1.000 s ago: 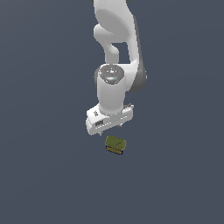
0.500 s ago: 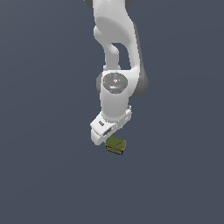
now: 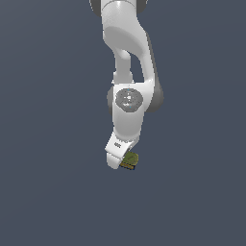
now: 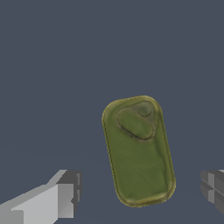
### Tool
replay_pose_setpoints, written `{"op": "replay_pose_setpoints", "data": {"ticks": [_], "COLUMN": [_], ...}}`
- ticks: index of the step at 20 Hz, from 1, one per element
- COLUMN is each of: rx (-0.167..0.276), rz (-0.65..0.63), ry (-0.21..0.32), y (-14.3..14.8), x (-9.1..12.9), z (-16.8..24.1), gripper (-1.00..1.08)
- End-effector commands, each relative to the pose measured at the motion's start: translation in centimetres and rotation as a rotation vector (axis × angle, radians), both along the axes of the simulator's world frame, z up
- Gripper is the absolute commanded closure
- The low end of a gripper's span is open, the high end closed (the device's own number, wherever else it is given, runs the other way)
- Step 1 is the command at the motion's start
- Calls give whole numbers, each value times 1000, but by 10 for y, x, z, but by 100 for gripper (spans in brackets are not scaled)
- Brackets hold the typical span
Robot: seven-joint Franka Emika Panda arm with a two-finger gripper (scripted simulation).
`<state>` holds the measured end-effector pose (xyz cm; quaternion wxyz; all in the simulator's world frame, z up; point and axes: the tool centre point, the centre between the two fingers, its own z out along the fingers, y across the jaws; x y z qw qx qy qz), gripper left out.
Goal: Pick up the object and move it to a goal position.
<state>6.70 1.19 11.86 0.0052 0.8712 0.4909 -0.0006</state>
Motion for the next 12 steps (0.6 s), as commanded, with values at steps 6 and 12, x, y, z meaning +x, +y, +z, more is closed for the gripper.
{"op": "replay_pose_setpoints", "data": {"ticks": [6,12], "rx": [6,9], "rz": [144,197], "ry": [4,5], "y": [4,6], "x": [7,9], "z": [-7,-10], "gripper": [-92,-92]}}
